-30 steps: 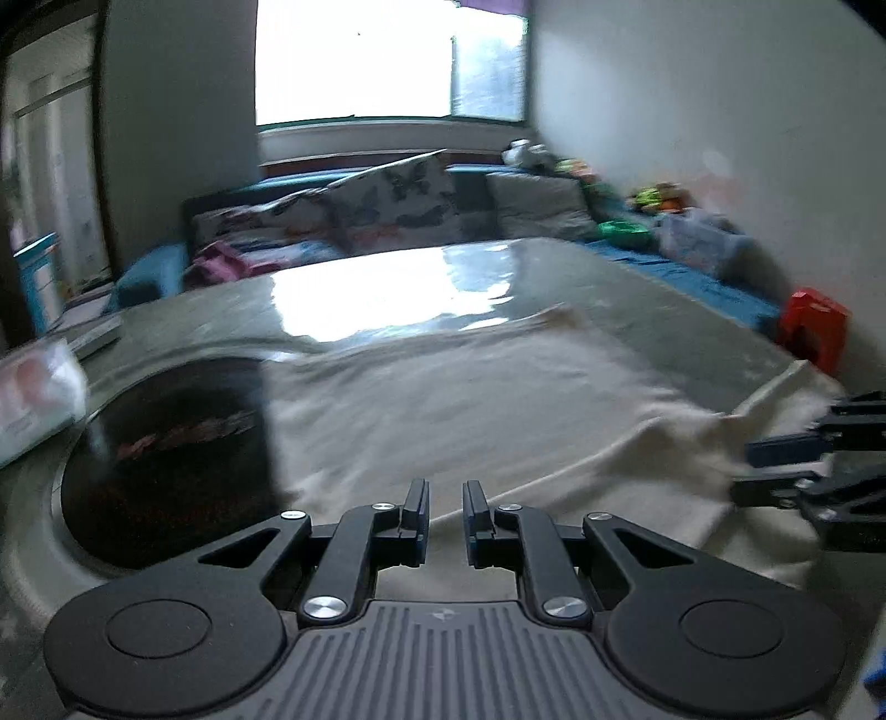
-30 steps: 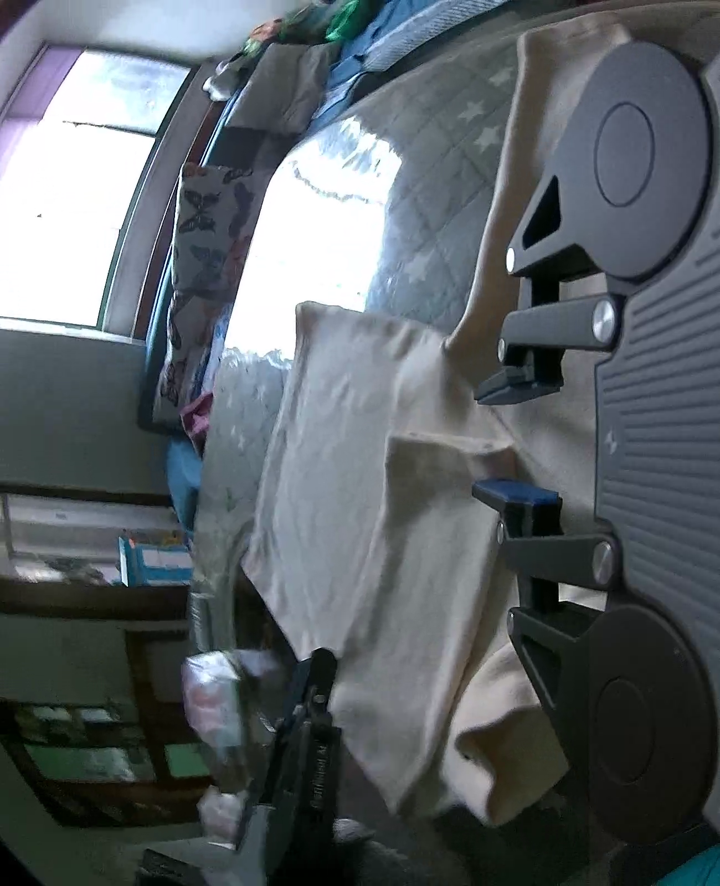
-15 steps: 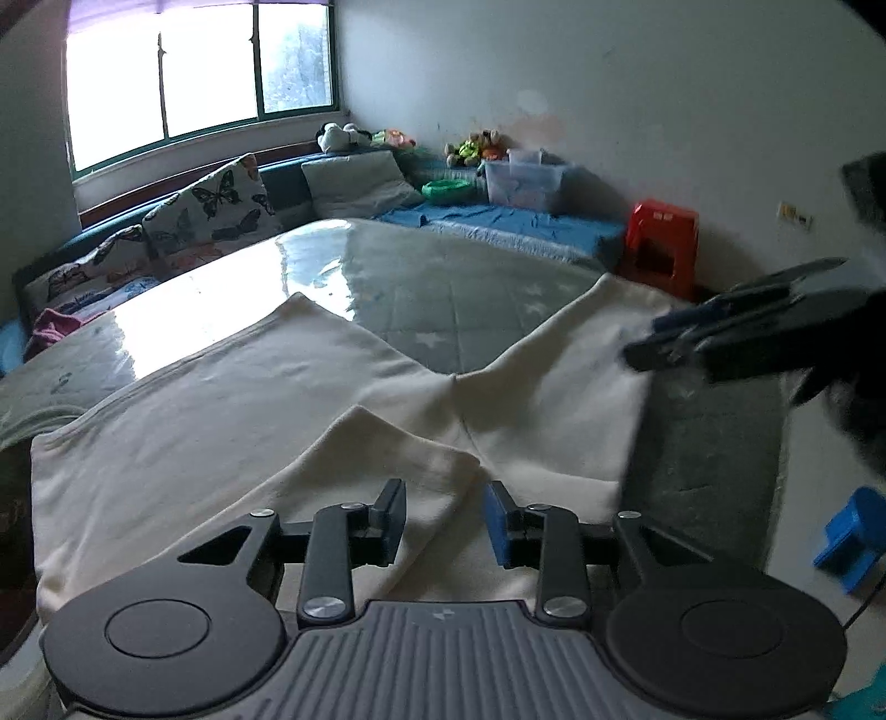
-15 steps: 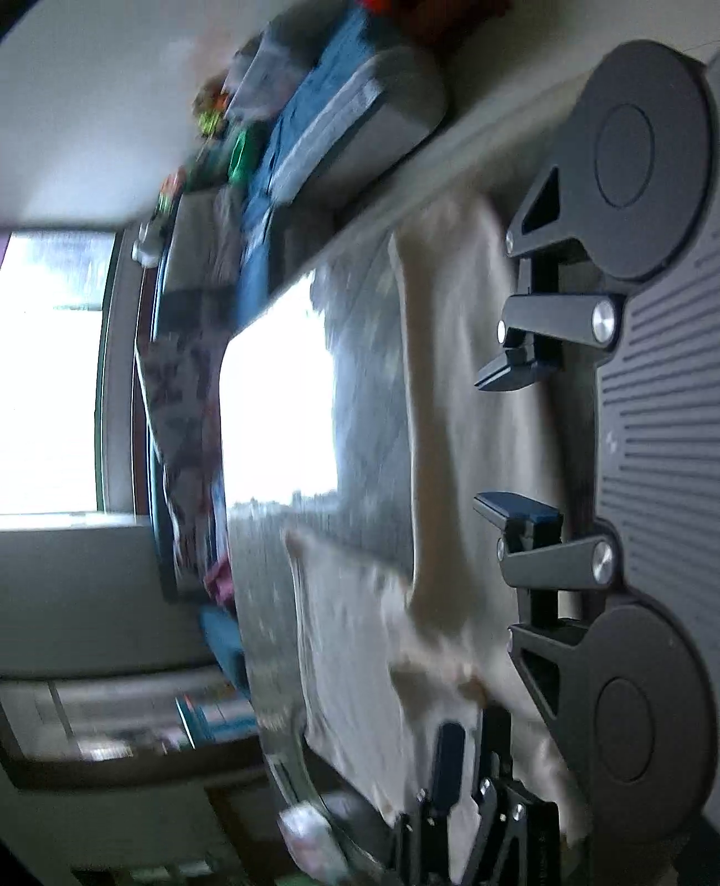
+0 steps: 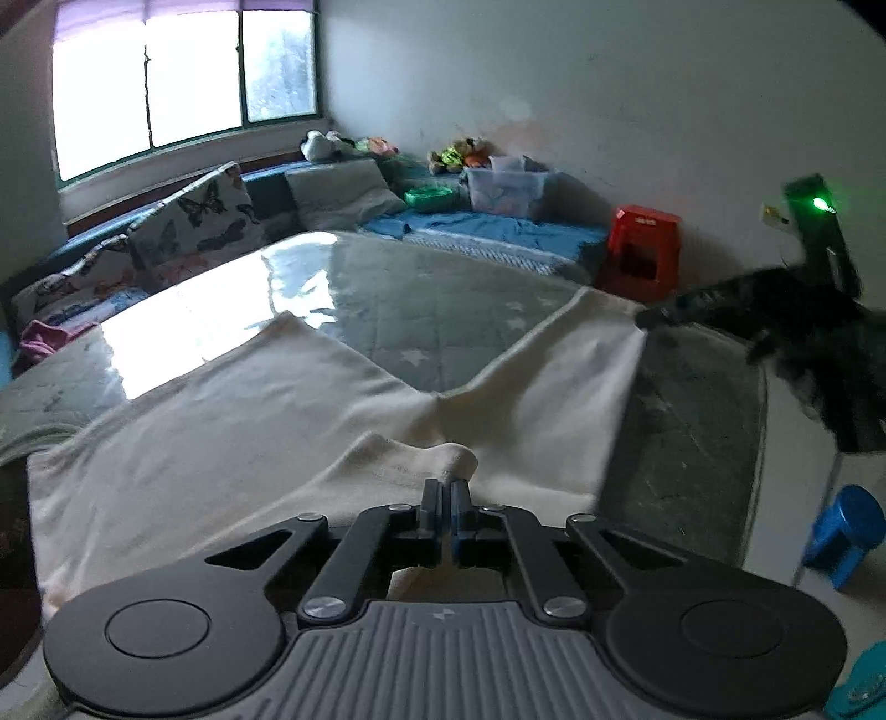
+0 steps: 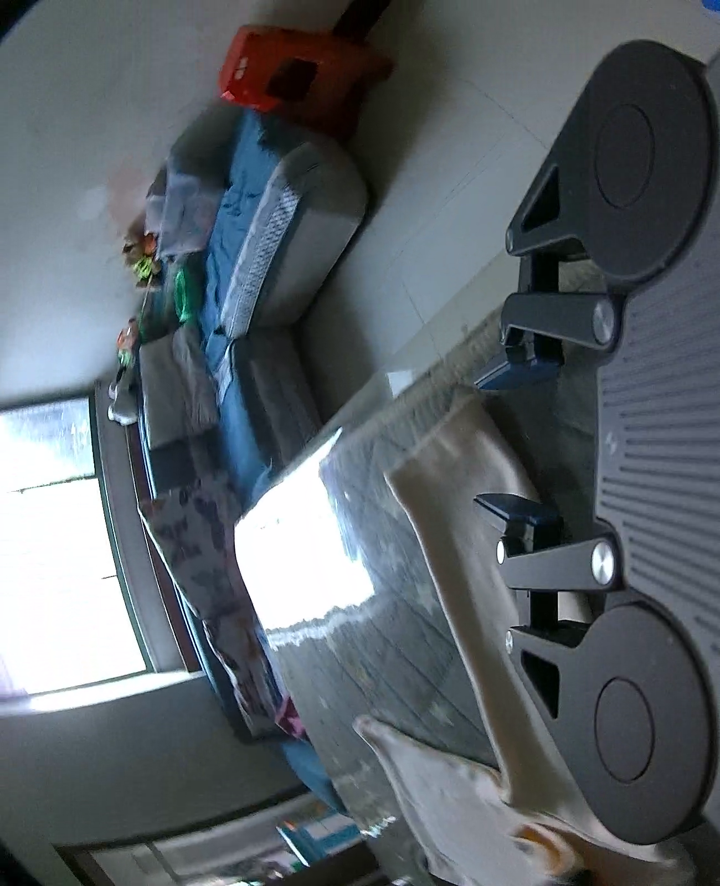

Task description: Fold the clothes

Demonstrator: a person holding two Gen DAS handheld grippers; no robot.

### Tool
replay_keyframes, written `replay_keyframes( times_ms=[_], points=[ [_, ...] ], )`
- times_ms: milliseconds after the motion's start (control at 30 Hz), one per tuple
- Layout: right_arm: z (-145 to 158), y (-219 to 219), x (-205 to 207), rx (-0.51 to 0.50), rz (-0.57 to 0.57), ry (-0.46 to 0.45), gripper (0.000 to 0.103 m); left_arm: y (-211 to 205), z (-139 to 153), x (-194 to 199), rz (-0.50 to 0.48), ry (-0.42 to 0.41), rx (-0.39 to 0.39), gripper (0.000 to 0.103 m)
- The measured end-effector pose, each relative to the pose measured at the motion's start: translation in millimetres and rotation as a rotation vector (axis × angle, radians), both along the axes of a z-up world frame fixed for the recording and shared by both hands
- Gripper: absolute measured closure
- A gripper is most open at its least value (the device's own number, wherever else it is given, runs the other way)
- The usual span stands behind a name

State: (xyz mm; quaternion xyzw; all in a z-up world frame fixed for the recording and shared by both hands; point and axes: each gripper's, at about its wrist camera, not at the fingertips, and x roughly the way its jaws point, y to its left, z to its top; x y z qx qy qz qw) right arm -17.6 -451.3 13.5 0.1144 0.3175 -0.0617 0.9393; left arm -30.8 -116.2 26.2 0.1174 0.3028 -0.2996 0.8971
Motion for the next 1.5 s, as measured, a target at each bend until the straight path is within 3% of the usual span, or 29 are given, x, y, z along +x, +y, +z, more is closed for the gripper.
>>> replay_keyframes(
  times_ms=[167, 233, 300, 367, 600, 800, 867, 900, 1133, 1300, 1500],
  points=[
    [-6.5, -5.7, 8.2, 0.004, -0.025, -0.015, 0.065, -3.8, -7.1, 2.3, 0.022, 0.049, 0.013, 0.091],
    [-7.5, -4.0, 10.3, -0.004, -0.026, -0.019, 0.072, -2.6, -3.9, -0.6, 0.017, 0.044, 0.001, 0.087],
    [-8.0, -2.6, 11.2, -0.003, -0.022, -0.022, 0.086, 0.2, 0.5, -3.6, 0.021, 0.034, -0.012, 0.080],
    [-8.1, -3.2, 11.4, 0.013, -0.020, -0.028, 0.089, 3.8, 5.0, -6.2, 0.039, 0.024, -0.027, 0.074],
    [17.6, -6.7, 4.9, 0.083, 0.021, -0.099, 0.094, 16.6, 5.5, -1.9, 0.106, 0.016, -0.025, 0.074],
    [66.2, 13.4, -1.4, 0.133, 0.154, -0.186, 0.095, 32.3, 1.9, -0.6, 0.168, 0.022, -0.025, 0.074],
    [81.8, 24.2, -1.1, 0.156, 0.204, -0.212, 0.095, 39.4, 2.0, -3.5, 0.190, 0.018, -0.031, 0.068],
    [89.4, 30.5, 0.7, 0.167, 0.229, -0.222, 0.095, 43.0, 2.0, -5.0, 0.201, 0.016, -0.033, 0.064],
    [130.3, 92.5, 5.6, 0.192, 0.426, -0.280, 0.095, 78.4, 4.1, -19.4, 0.284, 0.000, -0.075, 0.064],
    [139.3, 153.6, 13.5, 0.175, 0.585, -0.264, 0.095, 107.2, 6.2, -33.6, 0.350, -0.015, -0.109, 0.061],
    [128.4, 226.3, 19.0, 0.166, 0.750, -0.196, 0.095, 130.3, 4.9, -45.5, 0.404, -0.014, -0.140, 0.059]
  ],
)
